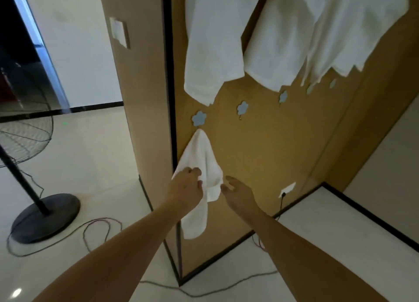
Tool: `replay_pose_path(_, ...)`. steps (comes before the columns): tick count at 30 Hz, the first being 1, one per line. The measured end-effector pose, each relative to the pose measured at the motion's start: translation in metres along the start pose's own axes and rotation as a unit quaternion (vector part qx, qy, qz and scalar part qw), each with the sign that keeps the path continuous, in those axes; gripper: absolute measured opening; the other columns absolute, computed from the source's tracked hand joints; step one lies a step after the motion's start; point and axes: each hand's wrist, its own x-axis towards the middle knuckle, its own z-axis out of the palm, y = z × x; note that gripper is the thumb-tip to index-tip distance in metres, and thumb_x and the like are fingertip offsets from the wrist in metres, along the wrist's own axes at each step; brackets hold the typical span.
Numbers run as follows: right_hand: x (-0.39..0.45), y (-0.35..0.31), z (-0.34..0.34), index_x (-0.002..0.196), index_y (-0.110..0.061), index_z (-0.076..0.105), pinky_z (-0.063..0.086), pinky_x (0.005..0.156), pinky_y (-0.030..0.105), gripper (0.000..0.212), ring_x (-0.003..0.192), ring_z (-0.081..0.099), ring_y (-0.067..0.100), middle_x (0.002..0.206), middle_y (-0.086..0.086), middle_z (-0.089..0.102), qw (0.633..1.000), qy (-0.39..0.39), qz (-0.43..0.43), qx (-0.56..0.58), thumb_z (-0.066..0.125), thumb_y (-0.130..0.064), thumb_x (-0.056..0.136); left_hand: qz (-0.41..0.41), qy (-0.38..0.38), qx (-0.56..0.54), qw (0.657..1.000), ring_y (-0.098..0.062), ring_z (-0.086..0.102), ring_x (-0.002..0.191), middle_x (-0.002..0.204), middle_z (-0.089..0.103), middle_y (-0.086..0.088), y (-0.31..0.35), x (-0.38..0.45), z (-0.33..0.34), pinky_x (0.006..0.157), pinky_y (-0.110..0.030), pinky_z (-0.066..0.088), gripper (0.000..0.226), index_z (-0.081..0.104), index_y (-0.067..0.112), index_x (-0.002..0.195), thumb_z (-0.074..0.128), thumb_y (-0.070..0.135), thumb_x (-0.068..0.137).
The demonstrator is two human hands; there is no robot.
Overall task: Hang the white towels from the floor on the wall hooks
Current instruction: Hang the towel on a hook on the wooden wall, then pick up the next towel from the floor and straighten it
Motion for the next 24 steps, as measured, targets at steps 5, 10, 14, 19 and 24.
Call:
replay_pose_path(5,-0.052,0.017,-0.061,0.144,-0.023,0.047,0.043,0.086,0.016,0.054,0.095,0.056,0.008,0.134,0.004,0.059,0.990,0.077,-0.028,-0.114,0.060,-0.038,0.094,0.059,-0.023,-0.027,0.998,-0.023,0.061,0.100,0.115,0.061,-0.004,0.072,-0.010,-0.005,0.084,-0.035,0.051,0.029,0.056,0.018,0.123,0.051,0.025,0.096)
replay_pose_path(10,-0.141,0.056,-0.159,0.145,-0.024,0.045,0.049,0.096,0.031,0.055,0.119,0.056,0.022,0.139,0.004,0.055,0.964,0.160,0.005,-0.211,0.056,-0.041,0.094,0.162,-0.058,-0.061,0.983,-0.022,0.059,0.093,0.115,0.059,-0.006,0.193,-0.046,0.014,0.079,-0.035,0.051,0.028,0.059,0.015,0.120,0.048,0.022,0.095)
replay_pose_path(14,-0.249,0.113,-0.241,0.143,-0.021,0.047,0.047,0.100,0.040,0.052,0.124,0.052,0.027,0.138,0.006,0.055,0.933,0.231,0.047,-0.272,0.056,-0.037,0.094,0.268,-0.118,-0.113,0.949,-0.023,0.059,0.093,0.106,0.061,-0.005,0.313,-0.108,0.046,0.068,-0.029,0.045,0.025,0.060,0.011,0.112,0.047,0.024,0.095)
replay_pose_path(19,-0.413,0.199,-0.330,0.146,-0.025,0.042,0.046,0.101,0.041,0.057,0.126,0.049,0.027,0.142,0.004,0.052,0.887,0.314,0.168,-0.293,0.055,-0.042,0.093,0.386,-0.229,-0.113,0.886,-0.021,0.048,0.120,0.140,0.047,-0.002,0.478,-0.226,0.085,0.095,-0.034,0.045,0.048,0.046,0.024,0.139,0.052,0.042,0.094)
replay_pose_path(24,-0.583,0.273,-0.389,0.147,-0.027,0.037,0.045,0.103,0.041,0.061,0.128,0.048,0.025,0.145,0.004,0.047,0.832,0.403,0.303,-0.233,0.058,-0.044,0.093,0.482,-0.289,-0.109,0.820,-0.022,0.047,0.123,0.142,0.046,0.001,0.619,-0.364,0.100,0.099,-0.038,0.045,0.051,0.041,0.029,0.141,0.053,0.044,0.093)
